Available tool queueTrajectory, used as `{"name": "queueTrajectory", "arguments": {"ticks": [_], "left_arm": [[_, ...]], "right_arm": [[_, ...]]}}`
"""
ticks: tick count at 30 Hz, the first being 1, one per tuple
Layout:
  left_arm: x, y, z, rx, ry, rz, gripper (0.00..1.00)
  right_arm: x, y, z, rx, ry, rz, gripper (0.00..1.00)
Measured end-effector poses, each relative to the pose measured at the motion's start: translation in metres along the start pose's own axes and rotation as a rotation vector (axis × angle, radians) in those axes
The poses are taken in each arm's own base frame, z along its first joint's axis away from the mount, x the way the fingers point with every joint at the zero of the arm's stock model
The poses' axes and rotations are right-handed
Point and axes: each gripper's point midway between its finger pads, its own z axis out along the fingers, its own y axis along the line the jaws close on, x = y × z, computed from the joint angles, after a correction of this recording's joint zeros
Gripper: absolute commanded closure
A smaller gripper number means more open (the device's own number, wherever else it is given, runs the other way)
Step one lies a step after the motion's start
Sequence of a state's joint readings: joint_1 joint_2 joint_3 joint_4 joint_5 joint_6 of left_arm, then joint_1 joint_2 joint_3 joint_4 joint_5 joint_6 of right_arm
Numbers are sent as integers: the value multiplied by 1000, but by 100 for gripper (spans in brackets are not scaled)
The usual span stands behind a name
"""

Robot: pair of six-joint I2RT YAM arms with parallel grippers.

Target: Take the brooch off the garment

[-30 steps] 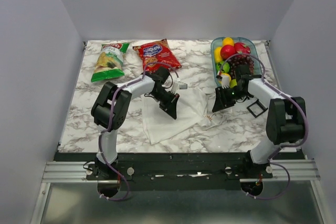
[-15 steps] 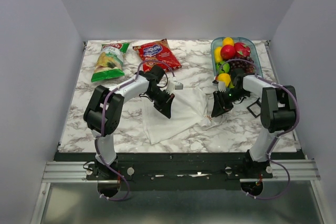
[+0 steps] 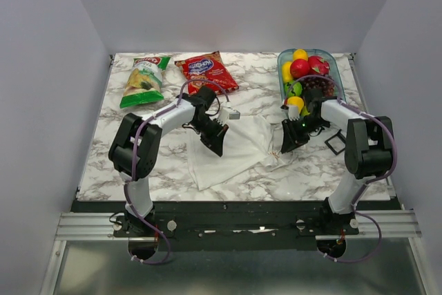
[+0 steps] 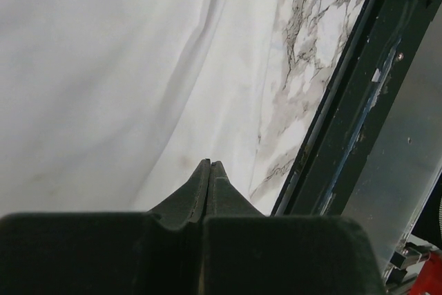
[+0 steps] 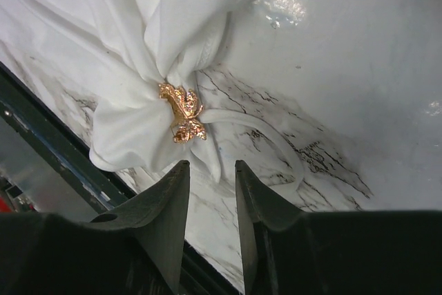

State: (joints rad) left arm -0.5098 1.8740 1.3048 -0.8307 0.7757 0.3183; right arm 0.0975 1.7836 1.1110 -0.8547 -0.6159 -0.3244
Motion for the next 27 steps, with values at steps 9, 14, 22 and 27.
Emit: {"name": "queueTrajectory", "arguments": {"ticks": [9, 14, 22, 27], "left_arm": [[1, -4, -4, -5, -3, 13, 96], [3, -4, -4, -6, 0, 12, 96], [4, -3, -4, -9, 3, 11, 96], [4, -3, -4, -9, 3, 10, 96]], "right_arm": [[7, 9, 12, 10, 43, -125, 55], [9, 11, 17, 19, 66, -159, 50], [12, 6, 22, 32, 104, -140, 52], [9, 8, 25, 26, 119, -149, 56]]}}
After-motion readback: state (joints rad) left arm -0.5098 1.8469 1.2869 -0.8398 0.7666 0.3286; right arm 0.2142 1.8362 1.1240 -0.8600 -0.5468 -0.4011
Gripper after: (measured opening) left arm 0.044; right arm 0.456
